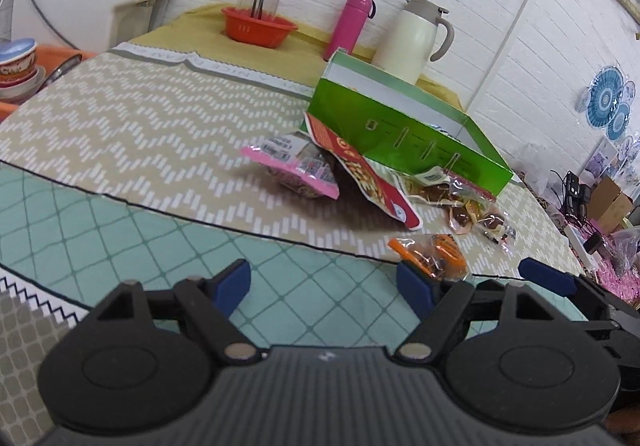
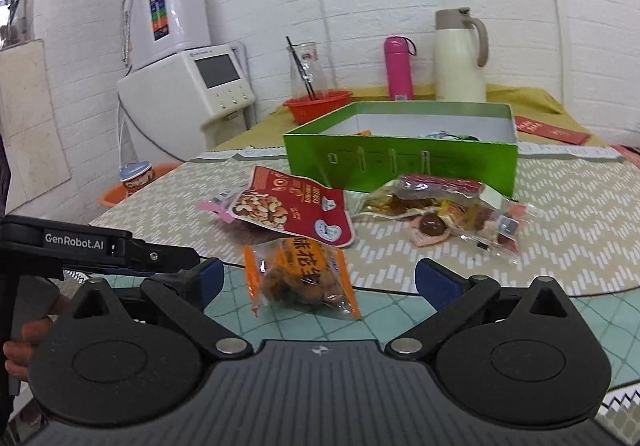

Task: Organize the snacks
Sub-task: 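Grasp the orange peanut bag with the right gripper while the left grasps the orange stick snack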

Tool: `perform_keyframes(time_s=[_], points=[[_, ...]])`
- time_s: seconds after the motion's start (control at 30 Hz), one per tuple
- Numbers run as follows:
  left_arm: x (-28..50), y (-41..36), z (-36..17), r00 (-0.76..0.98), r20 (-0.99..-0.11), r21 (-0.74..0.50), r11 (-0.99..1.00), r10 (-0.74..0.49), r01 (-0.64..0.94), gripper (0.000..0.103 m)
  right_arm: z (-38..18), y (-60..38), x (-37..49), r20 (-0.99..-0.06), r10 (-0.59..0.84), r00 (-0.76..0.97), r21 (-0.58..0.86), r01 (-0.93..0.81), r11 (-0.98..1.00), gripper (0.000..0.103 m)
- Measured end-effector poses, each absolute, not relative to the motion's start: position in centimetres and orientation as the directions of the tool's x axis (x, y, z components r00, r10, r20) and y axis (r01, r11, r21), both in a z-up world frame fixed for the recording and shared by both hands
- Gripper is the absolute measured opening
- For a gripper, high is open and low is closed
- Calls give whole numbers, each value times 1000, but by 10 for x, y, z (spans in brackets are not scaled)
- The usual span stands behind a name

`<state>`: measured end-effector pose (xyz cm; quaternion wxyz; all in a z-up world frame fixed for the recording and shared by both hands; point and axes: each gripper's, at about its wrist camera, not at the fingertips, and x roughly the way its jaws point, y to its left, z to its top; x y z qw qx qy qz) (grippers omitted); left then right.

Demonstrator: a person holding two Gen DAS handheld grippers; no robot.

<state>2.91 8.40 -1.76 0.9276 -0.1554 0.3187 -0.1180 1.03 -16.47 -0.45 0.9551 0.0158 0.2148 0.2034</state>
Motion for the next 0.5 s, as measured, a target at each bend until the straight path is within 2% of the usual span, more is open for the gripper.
perform_keyframes(time_s=[0.1,0.33,0.5], points=[[29,89,-17,771,-549,-376,919,-323,118,79,-7,-149,16,-421,388,820,60,-402,914,103],[32,86,-16,747,-541,-400,899,-387,176,79,-19,-136,33,-497,364,788,29,-404,914,103],[46,64,-12,675,-526,-450,842,-518,297,79,-20,-142,32,-509,360,782,35,-399,916,103]])
